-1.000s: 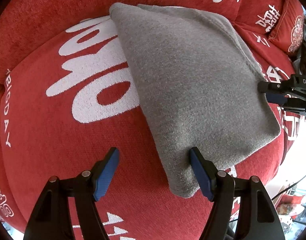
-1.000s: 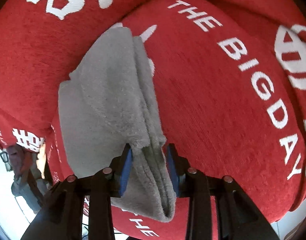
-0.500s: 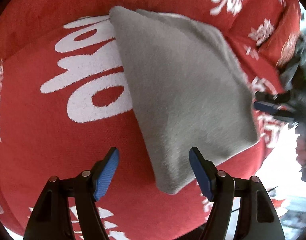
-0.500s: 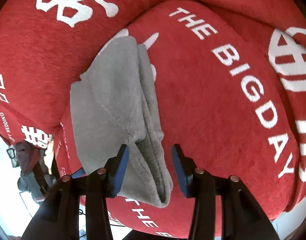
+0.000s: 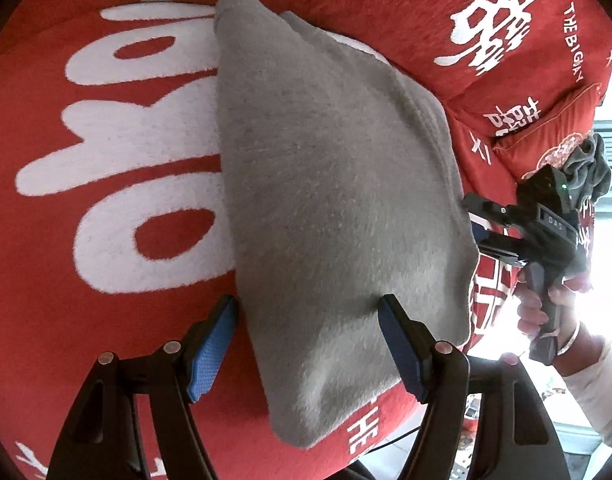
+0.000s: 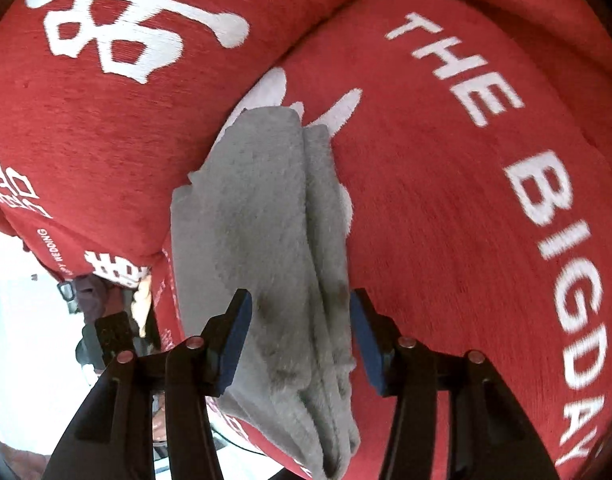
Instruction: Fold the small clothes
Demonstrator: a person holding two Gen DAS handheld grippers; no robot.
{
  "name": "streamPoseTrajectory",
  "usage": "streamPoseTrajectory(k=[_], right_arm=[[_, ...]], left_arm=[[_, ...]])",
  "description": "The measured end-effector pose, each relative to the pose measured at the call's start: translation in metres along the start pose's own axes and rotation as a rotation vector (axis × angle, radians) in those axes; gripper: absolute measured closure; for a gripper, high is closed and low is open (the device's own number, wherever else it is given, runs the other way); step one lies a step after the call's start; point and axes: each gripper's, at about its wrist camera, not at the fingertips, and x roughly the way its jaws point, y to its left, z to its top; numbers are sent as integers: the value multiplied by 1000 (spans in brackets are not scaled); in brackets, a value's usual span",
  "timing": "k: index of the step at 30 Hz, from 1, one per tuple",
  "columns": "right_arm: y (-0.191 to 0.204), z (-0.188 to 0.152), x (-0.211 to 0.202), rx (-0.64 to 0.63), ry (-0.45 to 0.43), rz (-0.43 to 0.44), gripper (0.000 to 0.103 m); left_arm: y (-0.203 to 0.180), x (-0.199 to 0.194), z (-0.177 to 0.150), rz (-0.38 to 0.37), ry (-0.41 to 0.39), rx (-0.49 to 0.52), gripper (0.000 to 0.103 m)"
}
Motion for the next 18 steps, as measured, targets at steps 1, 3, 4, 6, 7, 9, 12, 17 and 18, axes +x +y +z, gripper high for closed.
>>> streamPoseTrajectory(k=[1,3,4,6,7,9,12,17,18], right_arm=[[-2,3,2,-4,10,11,48],[-3,7,7,-13,33,34,48],[-4,9,10,-18,47,49,48],[-5,15,16,-38,72,77,47],[-4,17,18,-48,82,92,45],[-3,20,23,-64,95,120,45],[1,25,33,-76,107,164,45],[9,27,50,-72,102,198,44],[11,26,52,-66,100,184,44]], left_arm=[[1,0,-1,-2,2,-1,30],[3,3,0,-4,4,-3,30],[3,4,1,-9,6,-2,30],[4,6,2,-16,8,1,26],[4,7,3,-27,8,3,25],[3,10,5,-35,9,2,23],[0,13,9,-34,1,1,22],[1,13,11,-32,-38,-42,19],[0,12,10,-20,-47,-42,20]])
